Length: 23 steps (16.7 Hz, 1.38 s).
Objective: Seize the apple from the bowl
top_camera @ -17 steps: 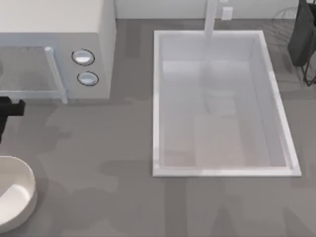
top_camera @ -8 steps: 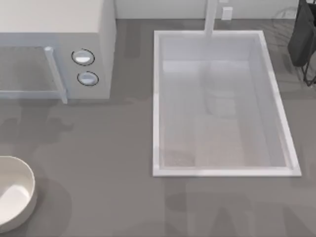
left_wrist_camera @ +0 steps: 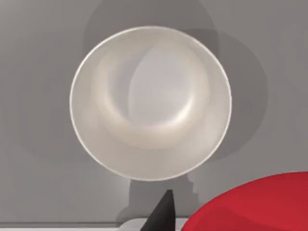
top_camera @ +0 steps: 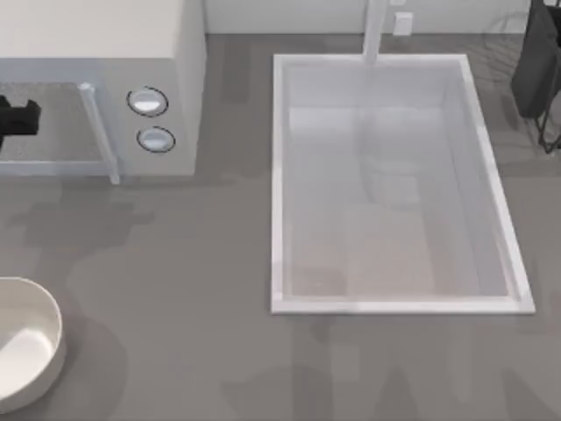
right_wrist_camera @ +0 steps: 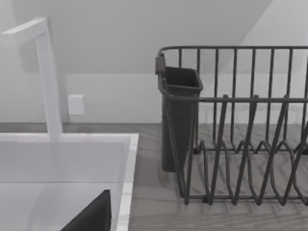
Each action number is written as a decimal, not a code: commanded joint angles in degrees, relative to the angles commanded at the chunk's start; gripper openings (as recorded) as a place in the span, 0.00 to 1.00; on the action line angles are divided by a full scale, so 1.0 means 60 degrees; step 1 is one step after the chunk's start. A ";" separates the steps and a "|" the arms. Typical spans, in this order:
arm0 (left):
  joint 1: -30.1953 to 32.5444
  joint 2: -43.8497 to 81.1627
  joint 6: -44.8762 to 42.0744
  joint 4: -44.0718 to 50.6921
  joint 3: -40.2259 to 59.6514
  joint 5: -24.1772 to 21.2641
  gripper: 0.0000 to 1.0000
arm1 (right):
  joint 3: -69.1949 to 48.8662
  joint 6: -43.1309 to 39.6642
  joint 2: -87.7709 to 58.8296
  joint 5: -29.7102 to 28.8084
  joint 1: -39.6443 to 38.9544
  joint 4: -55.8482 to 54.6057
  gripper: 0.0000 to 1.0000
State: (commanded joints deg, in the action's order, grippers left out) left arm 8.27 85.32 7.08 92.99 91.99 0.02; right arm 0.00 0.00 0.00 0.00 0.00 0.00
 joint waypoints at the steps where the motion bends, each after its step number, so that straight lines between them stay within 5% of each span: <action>1: 0.0500 0.0260 0.0496 -0.0233 -0.0063 0.0000 0.00 | 0.0000 0.0000 0.0000 0.0000 0.0000 0.0000 1.00; 9: 0.4506 0.2169 0.4490 -0.2369 -0.0806 -0.0004 0.00 | 0.0000 0.0000 0.0000 0.0000 0.0000 0.0000 1.00; 17: 0.4646 0.2300 0.4638 -0.2873 -0.1214 -0.0009 0.00 | 0.0000 0.0000 0.0000 0.0000 0.0000 0.0000 1.00; 23: 0.4640 0.2782 0.4618 -0.5717 -0.3382 -0.0008 0.00 | 0.0000 0.0000 0.0000 0.0000 0.0000 0.0000 1.00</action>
State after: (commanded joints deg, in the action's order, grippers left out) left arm 36.11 102.01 34.79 58.69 71.70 -0.03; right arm 0.00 0.00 0.00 0.00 0.00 0.00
